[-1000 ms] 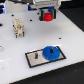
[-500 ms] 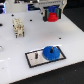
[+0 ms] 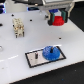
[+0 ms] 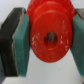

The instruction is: Insert the blue gear onto the right peg, followed by the red gear

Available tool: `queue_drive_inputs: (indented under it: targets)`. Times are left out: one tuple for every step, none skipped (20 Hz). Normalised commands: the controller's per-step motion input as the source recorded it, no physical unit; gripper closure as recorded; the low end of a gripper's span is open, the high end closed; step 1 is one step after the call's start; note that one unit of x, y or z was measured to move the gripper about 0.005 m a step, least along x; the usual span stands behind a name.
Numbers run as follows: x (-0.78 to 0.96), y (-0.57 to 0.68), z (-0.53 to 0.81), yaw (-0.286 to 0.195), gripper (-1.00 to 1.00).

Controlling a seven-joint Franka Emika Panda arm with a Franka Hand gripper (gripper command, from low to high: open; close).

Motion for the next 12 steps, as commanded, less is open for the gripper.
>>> queue_drive_inputs:
  targets:
    - [0.88, -0.06, 0.30, 0.000, 1.00]
    - [0.86, -0.06, 0.30, 0.000, 1.00]
    - [0.88, -0.07, 0.28, 0.000, 1.00]
    - [0.87, -0.11, 0.26, 0.000, 1.00]
    - [0.86, -0.12, 0.24, 0.000, 1.00]
    - [0.86, -0.15, 0.18, 0.000, 1.00]
    - [0.83, -0.17, 0.18, 0.000, 1.00]
    - [0.78, -0.18, 0.11, 0.000, 1.00]
    - [0.75, -0.20, 0.09, 0.000, 1.00]
    - [0.69, -0.23, 0.06, 0.000, 1.00]
    - [0.64, -0.24, 0.01, 0.000, 1.00]
    - [0.67, -0.24, 0.03, 0.000, 1.00]
